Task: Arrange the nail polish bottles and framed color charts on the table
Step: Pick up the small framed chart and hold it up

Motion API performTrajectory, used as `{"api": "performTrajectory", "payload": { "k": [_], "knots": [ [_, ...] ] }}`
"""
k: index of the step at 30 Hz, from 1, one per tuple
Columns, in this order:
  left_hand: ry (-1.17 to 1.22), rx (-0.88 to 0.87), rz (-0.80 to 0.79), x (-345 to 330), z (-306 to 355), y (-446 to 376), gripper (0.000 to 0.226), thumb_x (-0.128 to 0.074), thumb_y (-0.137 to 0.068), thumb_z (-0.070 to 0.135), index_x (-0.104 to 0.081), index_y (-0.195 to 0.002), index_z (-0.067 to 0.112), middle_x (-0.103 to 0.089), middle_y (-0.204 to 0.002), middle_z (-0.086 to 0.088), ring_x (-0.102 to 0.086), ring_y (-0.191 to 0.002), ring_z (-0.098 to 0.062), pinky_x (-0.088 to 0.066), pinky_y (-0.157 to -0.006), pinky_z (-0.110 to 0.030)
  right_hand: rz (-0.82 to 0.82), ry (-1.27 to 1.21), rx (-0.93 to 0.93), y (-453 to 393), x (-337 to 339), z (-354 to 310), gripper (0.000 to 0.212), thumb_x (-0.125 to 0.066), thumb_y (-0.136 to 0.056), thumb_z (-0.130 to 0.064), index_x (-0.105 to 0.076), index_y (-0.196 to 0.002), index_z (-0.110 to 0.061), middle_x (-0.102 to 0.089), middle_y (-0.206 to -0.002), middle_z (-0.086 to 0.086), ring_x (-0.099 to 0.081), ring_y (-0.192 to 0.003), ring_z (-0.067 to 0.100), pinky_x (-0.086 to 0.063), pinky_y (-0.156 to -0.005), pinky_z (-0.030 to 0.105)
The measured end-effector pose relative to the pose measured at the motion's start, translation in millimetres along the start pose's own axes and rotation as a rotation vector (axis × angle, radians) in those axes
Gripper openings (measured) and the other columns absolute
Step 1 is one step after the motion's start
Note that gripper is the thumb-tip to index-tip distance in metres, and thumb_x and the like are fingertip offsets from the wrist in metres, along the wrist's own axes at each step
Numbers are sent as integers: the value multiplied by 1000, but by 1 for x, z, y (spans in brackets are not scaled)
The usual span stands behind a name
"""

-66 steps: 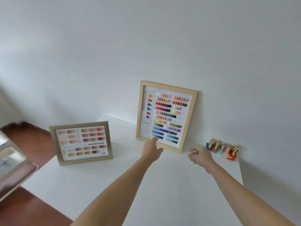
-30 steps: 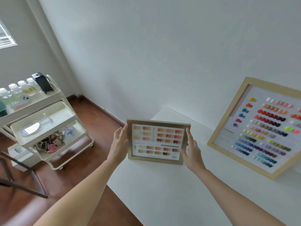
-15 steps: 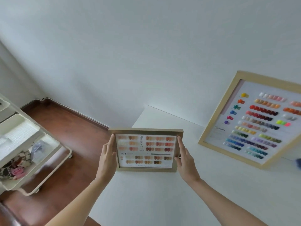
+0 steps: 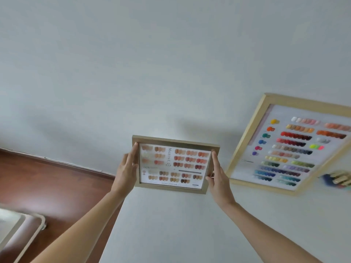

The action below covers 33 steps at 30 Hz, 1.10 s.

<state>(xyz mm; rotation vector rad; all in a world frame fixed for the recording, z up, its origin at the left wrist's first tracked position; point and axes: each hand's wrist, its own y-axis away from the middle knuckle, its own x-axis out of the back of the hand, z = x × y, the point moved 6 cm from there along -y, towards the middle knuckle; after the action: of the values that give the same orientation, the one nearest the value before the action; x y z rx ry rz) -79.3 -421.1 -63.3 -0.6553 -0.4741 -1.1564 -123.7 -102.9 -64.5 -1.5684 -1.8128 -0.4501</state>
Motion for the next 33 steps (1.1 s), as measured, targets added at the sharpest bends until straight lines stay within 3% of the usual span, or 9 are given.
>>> {"api": "performTrajectory", "payload": {
  "k": [2, 7, 10, 15, 17, 21, 25, 29, 33],
  "knots": [
    [19, -23, -14, -9, 0, -27, 91, -41, -88, -11, -12, -148, 50, -46, -116, 6, -57, -97, -11, -44, -85, -23, 33, 2, -20, -18, -1, 2, 101, -57, -86, 8, 3, -145, -48, -48, -117, -6, -52, -96, -1, -51, -91, 25],
    [17, -72, -25, -30, 0, -75, 93, -42, -87, -13, -11, -147, 51, -46, -116, 5, -54, -97, -7, -43, -89, -23, 89, -2, -56, -55, 1, 13, 105, -57, -85, 11, 5, -145, -48, -47, -133, 2, -45, -112, -4, -47, -95, 24],
    [28, -70, -53, -43, -1, -93, 93, -42, -87, -12, -11, -147, 51, -48, -117, 0, -57, -99, -14, -44, -90, -28, 118, -4, -73, -71, 3, 23, 105, -57, -84, 12, 4, -145, -49, -50, -127, 4, -47, -107, -3, -49, -93, 23],
    [48, -79, -70, -57, 0, -113, 89, -42, -86, -12, -15, -149, 46, -48, -115, 1, -57, -102, -18, -41, -89, -26, 172, 47, -115, -89, 5, 38, 107, -58, -84, 11, 5, -144, -51, -56, -113, 4, -54, -79, -1, -48, -81, 18],
    [45, -83, -67, -60, 1, -120, 89, -41, -87, -11, -14, -148, 47, -47, -113, 3, -56, -99, -16, -41, -88, -25, 191, 47, -119, -94, 5, 42, 107, -58, -84, 12, 4, -143, -52, -55, -109, 2, -54, -78, -8, -44, -77, 10],
    [29, -81, -40, -62, 3, -129, 89, -40, -88, -11, -12, -147, 49, -46, -113, 3, -53, -96, -11, -41, -86, -25, 190, 17, -101, -99, 2, 43, 107, -58, -84, 11, 3, -143, -54, -54, -120, 8, -54, -89, 1, -34, -85, 1],
    [21, -93, -18, -63, 7, -127, 88, -40, -91, -8, -9, -146, 53, -43, -111, 7, -49, -94, -6, -40, -87, -23, 189, 16, -98, -99, 2, 41, 105, -57, -86, 10, 4, -142, -56, -52, -123, 11, -52, -94, 3, -35, -93, 8],
    [32, -89, -35, -59, 13, -120, 81, -39, -94, -2, -9, -147, 50, -46, -118, -2, -50, -96, -10, -41, -90, -27, 198, 28, -126, -96, 5, 36, 100, -55, -89, 6, 5, -142, -55, -50, -122, 5, -52, -86, -4, -40, -84, 5],
    [-5, -130, -16, -52, 24, -107, 86, -49, -89, -9, -10, -151, 37, -39, -141, -13, -52, -114, -23, -41, -93, -28, 221, 37, -121, -88, 11, 22, 101, -56, -87, 6, 6, -145, -48, -39, -139, 7, -55, -108, 10, -51, -93, 32]
  ]
}}
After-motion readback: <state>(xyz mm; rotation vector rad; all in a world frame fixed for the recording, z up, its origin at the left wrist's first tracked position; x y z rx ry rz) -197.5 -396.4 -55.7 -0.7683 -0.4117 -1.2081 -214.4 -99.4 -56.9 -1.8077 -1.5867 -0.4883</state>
